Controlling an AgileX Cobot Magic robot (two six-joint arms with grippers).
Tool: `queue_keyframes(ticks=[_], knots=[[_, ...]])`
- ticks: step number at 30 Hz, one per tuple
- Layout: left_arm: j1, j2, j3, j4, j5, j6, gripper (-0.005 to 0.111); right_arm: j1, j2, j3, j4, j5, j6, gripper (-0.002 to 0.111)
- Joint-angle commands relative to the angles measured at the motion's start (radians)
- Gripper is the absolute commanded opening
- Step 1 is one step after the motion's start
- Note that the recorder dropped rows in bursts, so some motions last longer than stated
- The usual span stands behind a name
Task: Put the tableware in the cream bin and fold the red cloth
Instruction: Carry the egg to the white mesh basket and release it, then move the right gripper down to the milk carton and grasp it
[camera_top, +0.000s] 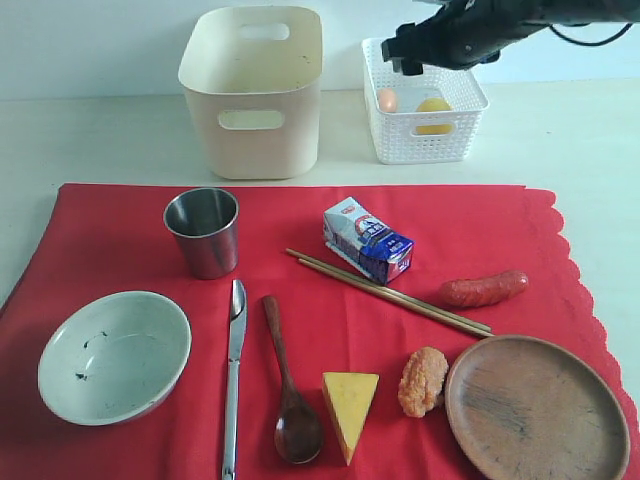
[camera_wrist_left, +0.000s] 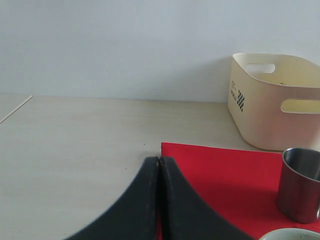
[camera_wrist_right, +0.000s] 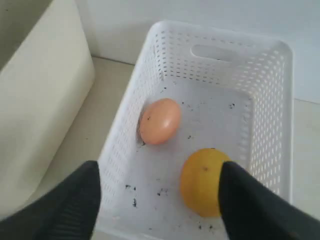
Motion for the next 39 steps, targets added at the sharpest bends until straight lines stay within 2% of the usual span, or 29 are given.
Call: queue_keyframes(ticks=[1, 4, 8, 16, 25, 35, 39], knots=[[-0.006, -0.006, 0.0, 0.0, 0.003, 0.0, 0.002, -0.006, -0.099, -0.008, -0.007, 0.139, -0.014, 0.039], [-0.006, -0.006, 0.0, 0.0, 0.003, 0.0, 0.002, -0.006, -0.143, -0.007, -0.007, 0.211, -0.014, 0.019], [-0.006, -0.006, 0.0, 0.0, 0.003, 0.0, 0.002, -0.006, -0.189, -0.007, 0.0, 0.303, 0.016, 0.0], [-0.006, -0.006, 0.0, 0.0, 0.003, 0.0, 0.002, -0.006, -0.282, 0.027, 0.008, 0.414, 0.046, 0.0], [-0.006, -0.006, 0.0, 0.0, 0.003, 0.0, 0.002, -0.006, -0.429, 0.269, 0.036, 0.366, 0.033, 0.0], [-0.006, -0.006, 0.0, 0.0, 0.003, 0.0, 0.002, -0.006, -0.533, 0.531, 0.228, 0.226, -0.1, 0.0], [-0.006, -0.006, 0.0, 0.0, 0.003, 0.0, 0.002, -0.006, -0.535, 0.59, 0.402, 0.24, -0.266, 0.0]])
